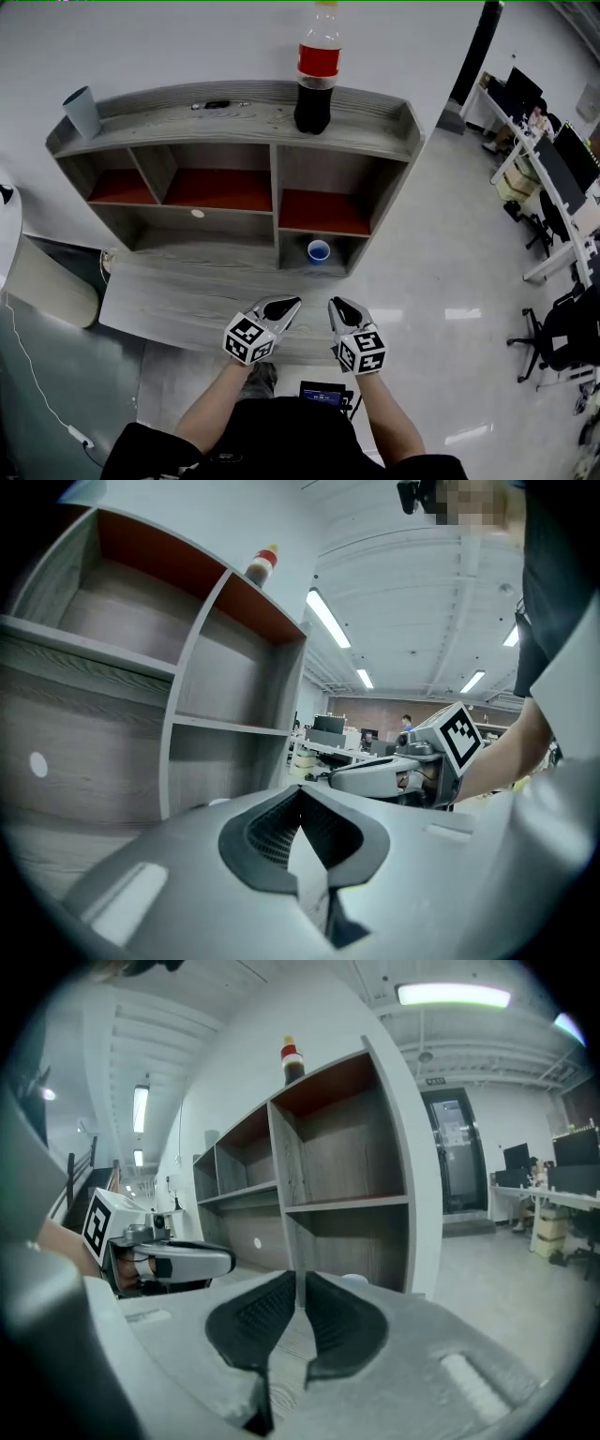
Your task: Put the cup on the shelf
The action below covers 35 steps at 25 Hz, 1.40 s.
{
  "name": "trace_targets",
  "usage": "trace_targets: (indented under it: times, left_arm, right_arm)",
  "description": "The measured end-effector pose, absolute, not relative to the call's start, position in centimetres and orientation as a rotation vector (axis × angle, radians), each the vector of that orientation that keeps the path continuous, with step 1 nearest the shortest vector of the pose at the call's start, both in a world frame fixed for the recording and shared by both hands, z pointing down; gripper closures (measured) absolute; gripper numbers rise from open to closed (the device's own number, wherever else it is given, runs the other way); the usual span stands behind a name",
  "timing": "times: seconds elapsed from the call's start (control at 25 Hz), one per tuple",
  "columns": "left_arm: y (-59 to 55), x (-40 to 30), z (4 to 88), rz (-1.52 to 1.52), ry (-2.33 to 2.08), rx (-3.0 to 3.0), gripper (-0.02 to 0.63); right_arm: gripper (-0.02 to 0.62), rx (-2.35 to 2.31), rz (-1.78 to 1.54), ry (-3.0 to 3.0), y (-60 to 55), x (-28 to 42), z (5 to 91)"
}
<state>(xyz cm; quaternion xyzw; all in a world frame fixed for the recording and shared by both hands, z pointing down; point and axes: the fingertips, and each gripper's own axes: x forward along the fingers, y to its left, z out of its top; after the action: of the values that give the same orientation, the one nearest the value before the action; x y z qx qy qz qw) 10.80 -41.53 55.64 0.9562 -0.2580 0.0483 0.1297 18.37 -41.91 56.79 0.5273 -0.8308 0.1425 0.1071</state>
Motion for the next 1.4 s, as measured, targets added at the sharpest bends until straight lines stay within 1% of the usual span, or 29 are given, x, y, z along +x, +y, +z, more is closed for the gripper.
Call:
trace_targets:
  times: [0.16,0.56,0.96,1.16,1.4]
  left_arm:
    - [-40.9,10.5,55.5,0.124,-0.774,2.770,0.604]
    - [-39.1,10.1,54.4,0.125,-0.839,2.789,0.615]
    - [-35.1,9.1,54.6,0.092,-0.838,2.744,0.606]
    - [-32.4,9.2,55.1,0.129,-0.818,2.746,0.604]
    - [-31.5,8.8,54.3,0.122,-0.817,2.758,0.604]
  right_arm:
    - [0.595,1.586,0.415,-2.452,-41.0,18.9,56.1]
    - [0.597,1.613,0.430,-2.452,-39.2,19.3,55.6]
    - [0.597,1.625,0.489,-2.451,-35.7,19.7,56.0]
    - [0.597,1.610,0.528,-2.444,-33.6,20.1,56.7]
    - [0.597,1.639,0.549,-2.446,-31.8,19.8,56.0]
